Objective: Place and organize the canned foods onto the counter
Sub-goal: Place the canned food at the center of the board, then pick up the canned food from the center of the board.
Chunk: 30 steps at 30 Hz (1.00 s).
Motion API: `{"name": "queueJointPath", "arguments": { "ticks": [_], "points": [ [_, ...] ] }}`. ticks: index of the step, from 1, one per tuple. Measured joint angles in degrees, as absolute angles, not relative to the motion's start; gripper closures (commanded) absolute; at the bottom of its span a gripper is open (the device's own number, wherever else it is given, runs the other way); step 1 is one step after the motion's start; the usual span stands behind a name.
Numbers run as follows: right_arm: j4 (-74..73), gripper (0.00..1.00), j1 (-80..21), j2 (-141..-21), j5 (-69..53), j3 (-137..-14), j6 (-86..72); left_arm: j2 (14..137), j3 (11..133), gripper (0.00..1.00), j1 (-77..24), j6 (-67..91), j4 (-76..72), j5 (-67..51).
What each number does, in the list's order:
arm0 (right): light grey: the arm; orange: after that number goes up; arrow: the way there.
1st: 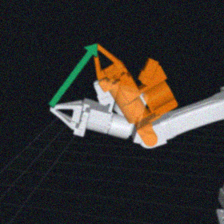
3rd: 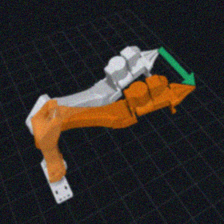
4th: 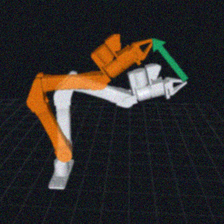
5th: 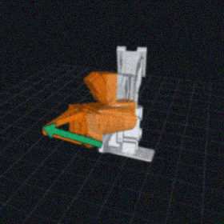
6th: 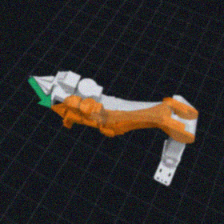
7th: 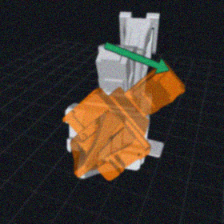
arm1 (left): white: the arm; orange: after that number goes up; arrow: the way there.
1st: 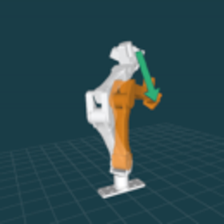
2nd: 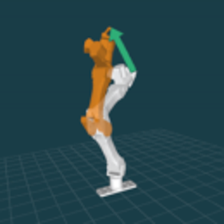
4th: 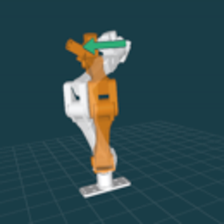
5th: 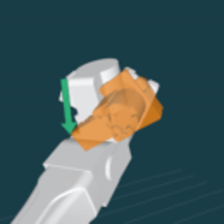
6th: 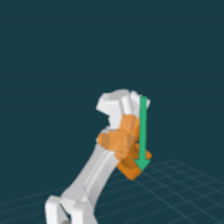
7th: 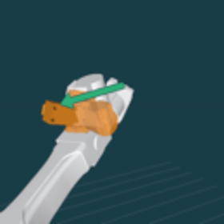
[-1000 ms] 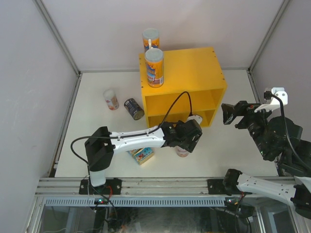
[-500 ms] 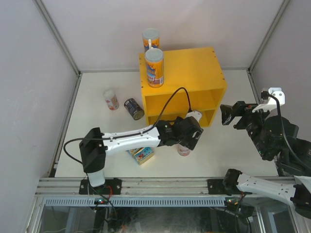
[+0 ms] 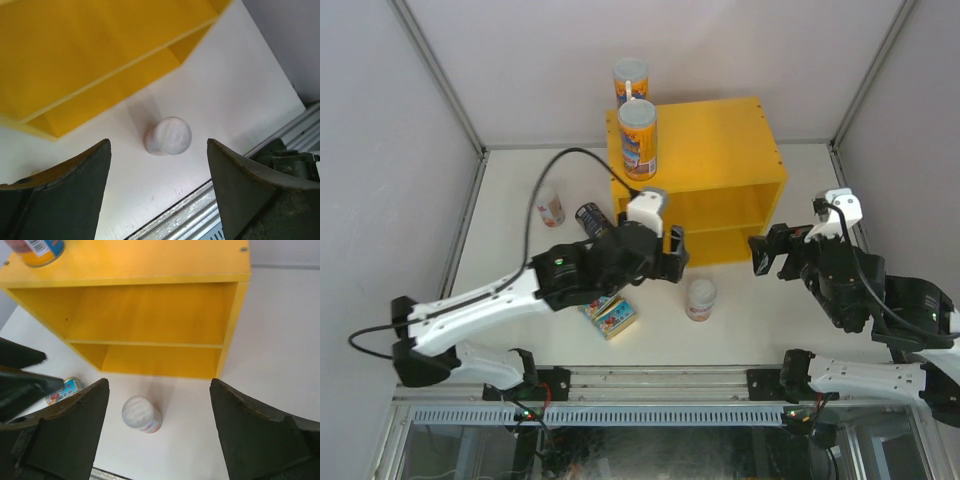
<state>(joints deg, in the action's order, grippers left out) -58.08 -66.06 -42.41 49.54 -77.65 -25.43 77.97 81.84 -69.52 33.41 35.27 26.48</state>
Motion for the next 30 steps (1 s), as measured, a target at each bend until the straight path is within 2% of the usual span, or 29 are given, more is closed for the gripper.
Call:
{"name": "queueJointPath", "arguments": {
  "ticks": [5, 10, 18, 23, 30],
  "points": [
    [-60.31, 0.19, -73.03, -44.56, 52.31, -77.28, -29.15, 65.49, 75.29, 0.20, -69.56, 38.87, 38.41, 35.05],
    [-64.58, 0.19, -80.51, -48.18, 55.09, -77.58, -34.92, 59.07, 70.94, 0.20, -66.85, 44.93, 43.46, 41.17],
    [-71.50, 0.19, -89.14, -55.40, 58.04, -78.22, -46.09, 52.40, 63.31, 0.16, -50.19, 50.43, 48.53, 40.93],
    [-72.25, 0.18, -89.76, -55.86, 57.65, -78.22, -48.69, 53.95, 62.30, 0.15, -36.75, 49.89, 47.40, 35.05],
    [-72.01, 0.18, -89.25, -53.45, 54.74, -77.73, -48.60, 66.26, 63.13, 0.07, -20.43, 47.70, 43.88, 26.94]
  ]
}}
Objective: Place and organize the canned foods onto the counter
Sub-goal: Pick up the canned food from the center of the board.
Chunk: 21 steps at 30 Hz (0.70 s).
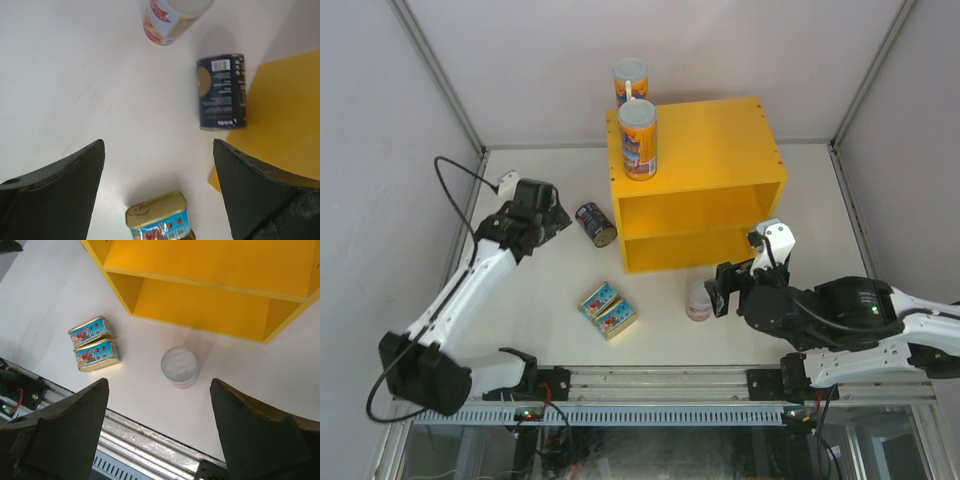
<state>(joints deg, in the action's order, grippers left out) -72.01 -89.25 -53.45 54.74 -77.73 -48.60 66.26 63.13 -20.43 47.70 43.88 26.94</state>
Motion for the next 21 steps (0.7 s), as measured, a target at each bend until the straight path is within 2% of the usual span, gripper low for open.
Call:
{"name": "queueJointPath", "arguments": {
  "ticks": [7, 16, 21],
  "points": [
    [-71.77, 0.18, -88.12, -46.11, 52.29, -75.48, -47.46, 82.30, 70.41, 0.04, -13.80, 45.36, 42.26, 23.62],
    [-71.75, 0.18, -86.11, -43.27, 49.43, -73.49, -45.58, 93.45, 82.83, 0.02, -8.51, 43.72, 40.03, 22.81],
    [-69.80, 0.18, -80.18, -42.26, 45.69, -71.70, -42.00, 99.57, 88.16, 0.01, -6.90, 42.59, 39.09, 20.51]
  ]
}}
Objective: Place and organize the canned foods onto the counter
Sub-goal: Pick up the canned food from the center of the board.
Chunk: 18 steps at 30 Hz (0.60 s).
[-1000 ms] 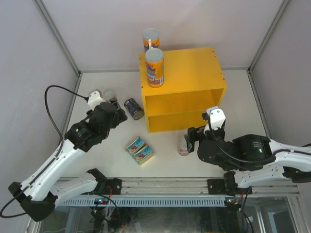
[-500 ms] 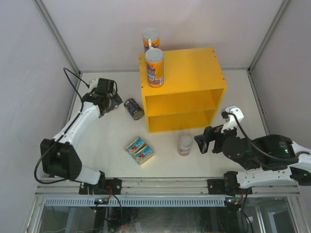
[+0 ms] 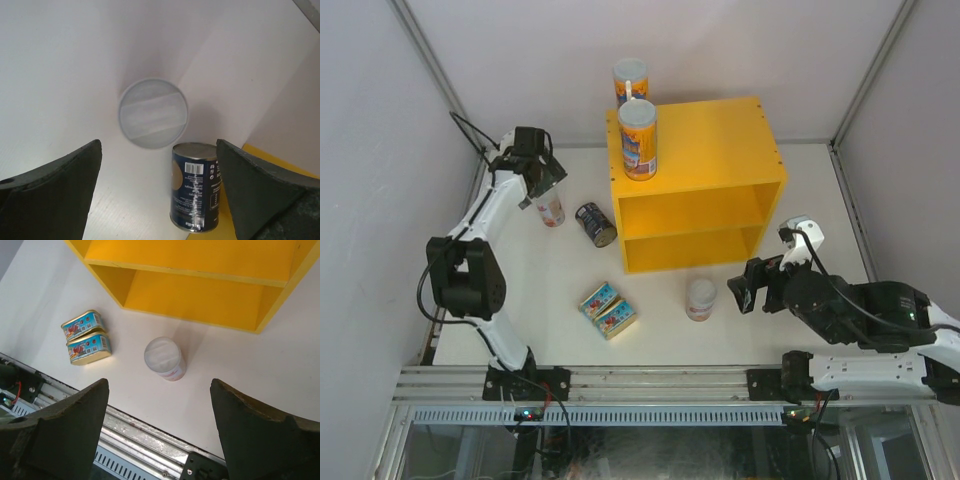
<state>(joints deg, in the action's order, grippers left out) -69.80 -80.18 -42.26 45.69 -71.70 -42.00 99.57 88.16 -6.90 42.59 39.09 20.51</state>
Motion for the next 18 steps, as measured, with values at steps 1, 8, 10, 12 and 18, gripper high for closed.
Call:
{"name": "queueJointPath", "arguments": {
  "ticks": [1, 8, 10, 12, 18],
  "points": [
    [-68.99, 0.18, -78.28, -42.00, 44.31, -71.31, -40.88, 100.90, 89.25, 0.00, -6.66, 42.41, 39.33, 19.94],
    [-65.25, 0.18, -72.01, -42.00, 38.15, -70.85, -35.81, 106.89, 94.06, 0.00, -4.78, 41.78, 41.52, 16.91],
    [-64.03, 0.18, -70.81, -41.98, 36.77, -70.46, -34.79, 107.66, 94.96, 0.00, -4.03, 41.47, 42.37, 16.14],
    [-63.18, 0.18, -69.73, -42.02, 35.48, -69.71, -34.06, 108.49, 96.09, 0.00, -3.20, 41.23, 43.05, 15.70],
    [-62.43, 0.18, -67.77, -42.52, 32.95, -68.66, -32.77, 110.43, 98.02, 0.00, -2.09, 40.45, 43.97, 14.26]
  ]
}}
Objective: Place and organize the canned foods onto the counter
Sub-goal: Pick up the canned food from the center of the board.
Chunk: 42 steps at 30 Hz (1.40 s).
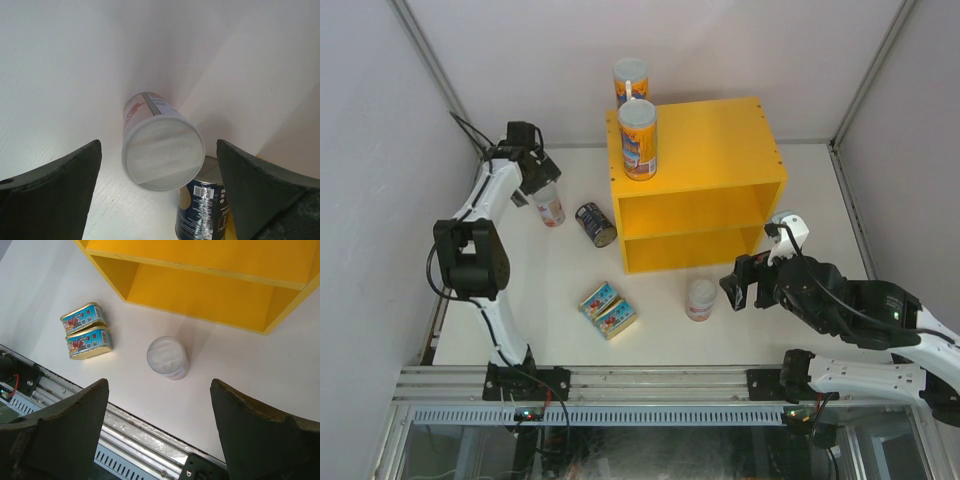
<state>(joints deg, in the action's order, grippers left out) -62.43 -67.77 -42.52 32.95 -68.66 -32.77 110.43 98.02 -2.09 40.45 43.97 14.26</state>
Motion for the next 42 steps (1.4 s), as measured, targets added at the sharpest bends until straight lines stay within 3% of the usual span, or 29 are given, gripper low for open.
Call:
{"name": "queueJointPath", "arguments": {
  "ticks": [9, 21, 24, 31, 32, 42],
  "points": [
    [-60.84, 0.18, -64.79, -42.65, 30.11, -68.51, -31.24, 113.54, 99.00, 0.01, -2.09, 40.01, 44.27, 11.40],
    [-59.22, 0.18, -60.62, -43.07, 26.30, -67.64, -29.02, 114.91, 99.00, 0.19, -2.09, 39.77, 44.25, 9.67],
    [-59.13, 0.18, -60.01, -43.07, 25.61, -67.59, -28.71, 115.28, 99.00, 0.32, -2.04, 39.40, 44.27, 9.37],
    [-58.89, 0.19, -59.09, -43.07, 24.58, -67.55, -27.97, 115.35, 99.00, 0.94, -2.02, 37.47, 43.68, 8.73],
    [-58.89, 0.19, -58.94, -43.07, 24.43, -67.55, -27.86, 115.35, 99.00, 0.99, -2.02, 37.36, 43.62, 8.67],
    [-58.48, 0.19, -58.08, -43.00, 23.09, -67.55, -26.98, 112.57, 95.02, 1.00, -2.00, 37.26, 41.25, 8.08]
  ]
}}
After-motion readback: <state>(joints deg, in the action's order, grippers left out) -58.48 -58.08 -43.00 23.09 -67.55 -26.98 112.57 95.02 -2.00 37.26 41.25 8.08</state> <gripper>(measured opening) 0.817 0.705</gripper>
